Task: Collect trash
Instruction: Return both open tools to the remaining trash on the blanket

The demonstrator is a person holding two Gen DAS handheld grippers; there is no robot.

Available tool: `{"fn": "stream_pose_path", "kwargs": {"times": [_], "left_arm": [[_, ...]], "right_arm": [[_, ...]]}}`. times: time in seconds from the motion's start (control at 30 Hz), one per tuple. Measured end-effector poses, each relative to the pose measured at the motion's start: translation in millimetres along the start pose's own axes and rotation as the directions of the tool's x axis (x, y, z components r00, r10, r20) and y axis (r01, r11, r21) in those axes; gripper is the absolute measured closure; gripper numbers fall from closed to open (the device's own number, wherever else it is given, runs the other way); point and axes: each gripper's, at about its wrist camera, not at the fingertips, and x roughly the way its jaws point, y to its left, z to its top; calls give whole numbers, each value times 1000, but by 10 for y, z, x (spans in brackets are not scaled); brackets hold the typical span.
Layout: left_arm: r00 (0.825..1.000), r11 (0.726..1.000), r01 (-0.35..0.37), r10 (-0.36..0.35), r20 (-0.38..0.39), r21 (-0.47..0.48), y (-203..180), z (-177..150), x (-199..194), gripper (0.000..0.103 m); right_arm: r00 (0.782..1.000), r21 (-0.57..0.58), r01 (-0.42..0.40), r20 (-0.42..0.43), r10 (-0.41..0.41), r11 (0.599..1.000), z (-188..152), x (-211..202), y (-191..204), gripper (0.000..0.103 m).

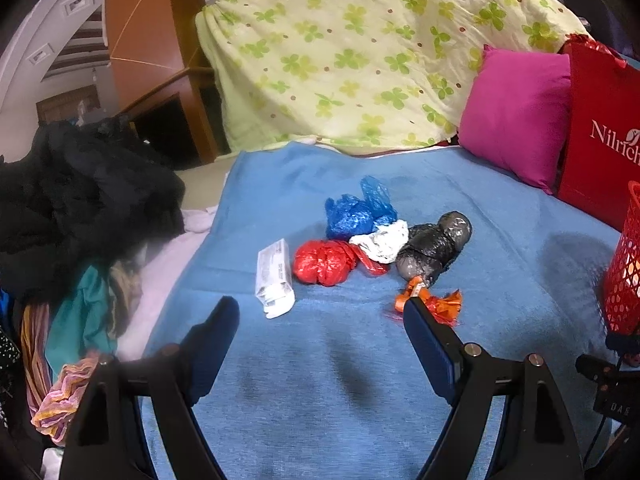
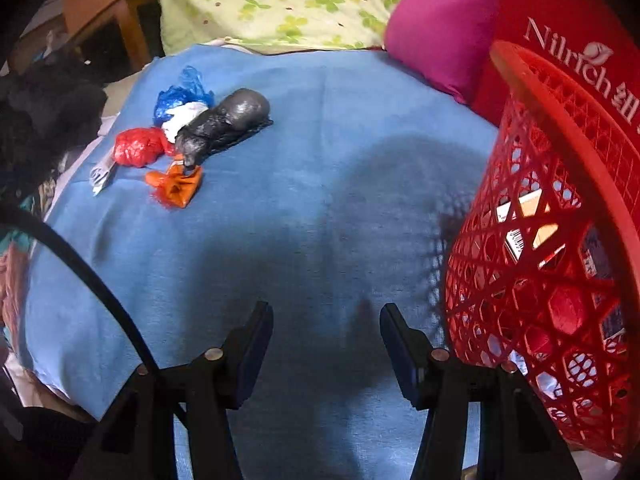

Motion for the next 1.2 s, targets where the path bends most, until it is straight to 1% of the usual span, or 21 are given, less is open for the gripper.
{"fn": "stream_pose_path", "kwargs": {"times": [0.1, 0.27, 0.43, 0.57, 0.63, 0.73, 0.8, 0.87, 1.03, 1.2], "left_arm": [[1000, 1000, 15, -15, 0, 15, -85, 3, -1, 19], [999, 999, 31, -31, 6, 44, -216, 22, -13, 19], [999, 997, 43, -44, 12, 66, -326, 39, -30, 19], [999, 995, 52, -53, 13, 82, -366, 40, -26, 19], [998, 995, 56, -57, 8, 85, -372, 42, -1, 19], [997, 995, 77, -76, -15, 60, -308, 36, 72, 19], [996, 996, 83, -83, -39, 22, -190, 33, 161, 19], [996, 997, 70, -71, -59, -16, -45, 24, 253, 19], [993, 989, 19, -37, -115, -148, 475, -35, 506, 19], [989, 979, -12, -18, -148, -203, 779, -113, 652, 19]], "right_arm": [[1000, -3, 31, -1, -31, 1000, -14, -12, -47, 43], [999, 21, 39, -6, -39, 999, -15, -11, -160, 43], [1000, 39, 10, 1, -10, 999, -5, -26, -221, 43], [1000, 52, 23, 0, -23, 998, -7, -32, -270, 43], [1000, 66, -1, 9, 1, 998, 13, -42, -283, 43], [995, 85, -91, 43, 88, 992, 67, -91, -258, 43], [985, 97, -165, 58, 160, 981, 106, -112, -214, 43], [967, 121, -253, 69, 246, 960, 176, -89, -150, 43], [932, 140, -361, 78, 353, 922, 401, 74, 62, 43], [883, 198, -470, 78, 464, 860, 589, 281, 259, 43]]}}
